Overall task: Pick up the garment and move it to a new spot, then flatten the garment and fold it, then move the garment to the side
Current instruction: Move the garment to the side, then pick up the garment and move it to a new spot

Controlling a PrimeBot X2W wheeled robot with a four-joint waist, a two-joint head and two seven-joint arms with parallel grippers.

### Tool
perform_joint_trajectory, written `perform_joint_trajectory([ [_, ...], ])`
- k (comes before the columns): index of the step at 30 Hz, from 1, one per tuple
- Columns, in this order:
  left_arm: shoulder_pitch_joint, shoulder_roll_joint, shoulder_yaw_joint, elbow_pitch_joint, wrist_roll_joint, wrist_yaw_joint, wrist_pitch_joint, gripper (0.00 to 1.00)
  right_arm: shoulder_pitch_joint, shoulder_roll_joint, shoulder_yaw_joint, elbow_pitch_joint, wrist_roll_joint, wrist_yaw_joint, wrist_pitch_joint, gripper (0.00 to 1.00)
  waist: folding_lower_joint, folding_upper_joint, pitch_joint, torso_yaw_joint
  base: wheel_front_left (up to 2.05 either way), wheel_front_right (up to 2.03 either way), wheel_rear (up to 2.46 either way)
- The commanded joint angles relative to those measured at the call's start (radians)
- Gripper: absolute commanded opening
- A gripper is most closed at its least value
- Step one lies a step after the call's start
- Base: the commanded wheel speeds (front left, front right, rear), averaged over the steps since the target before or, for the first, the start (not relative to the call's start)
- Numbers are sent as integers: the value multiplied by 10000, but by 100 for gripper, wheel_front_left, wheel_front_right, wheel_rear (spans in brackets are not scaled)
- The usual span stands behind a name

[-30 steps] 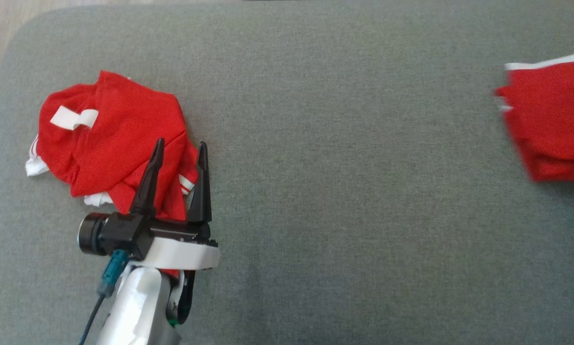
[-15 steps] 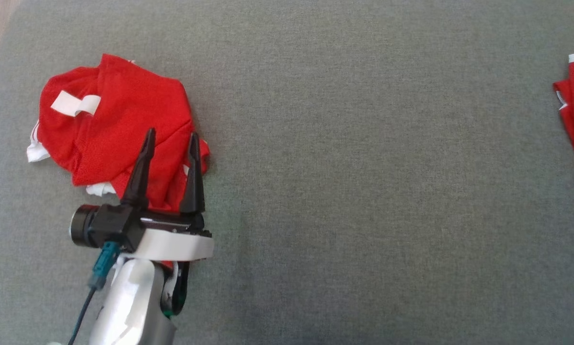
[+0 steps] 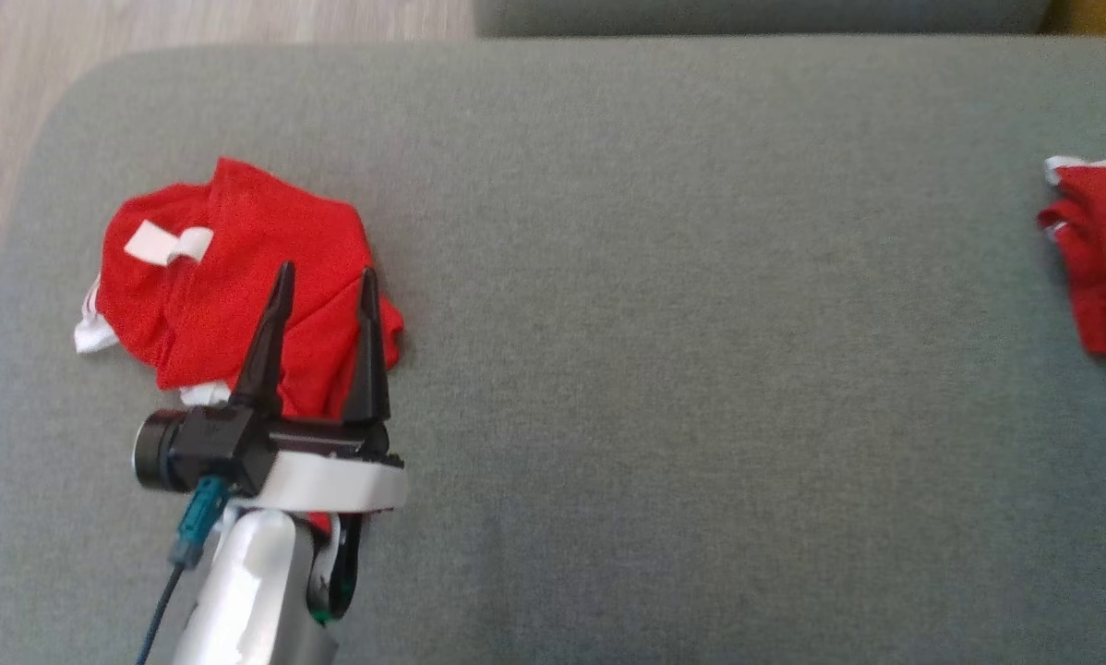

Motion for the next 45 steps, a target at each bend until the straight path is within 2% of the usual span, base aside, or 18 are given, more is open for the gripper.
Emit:
perform_joint_trajectory([
  [1, 6, 79, 438, -319, 46, 67, -49, 100, -153, 129, 327, -529, 323, -9, -317, 100, 0, 0, -443, -155, 0, 0, 0],
  [10, 509, 79, 767, -493, 227, -15, -49, 100, 389, 2559, 1300, -2515, 2339, -9, -1334, 100, 0, 0, -1349, -522, 0, 0, 0],
  [14, 772, 79, 861, -519, 258, -29, -49, 100, 1285, 3118, 1682, -3287, 3197, -9, -1529, 100, 0, 0, -1598, -605, 0, 0, 0],
  [21, 1375, 79, 781, -426, 170, 63, -49, 100, 3659, 3282, 2673, -3660, 4495, -9, -2126, 100, 0, 0, -1940, -630, 0, 0, 0],
  [25, 1696, 79, 747, -332, 12, 135, -49, 100, 4682, 3284, 2906, -3602, 4940, -9, -2413, 100, 0, 0, -2003, -692, 0, 0, 0],
  [29, 1887, 79, 762, -348, -84, 236, -49, 100, 5245, 3286, 3145, -3626, 4717, -9, -2545, 100, 0, 0, -2033, -772, 0, 0, 0],
  [36, 1866, 79, 726, -378, -91, 283, -49, 100, 5283, 3286, 3078, -3718, 4698, -9, -2580, 100, 0, 0, -2054, -749, 0, 0, 0],
  [45, 1671, 79, 563, -238, 85, 261, -49, 100, 5715, 3287, 3467, -4020, 4887, -9, -2591, 100, 0, 0, -2166, 415, 0, 0, 0],
])
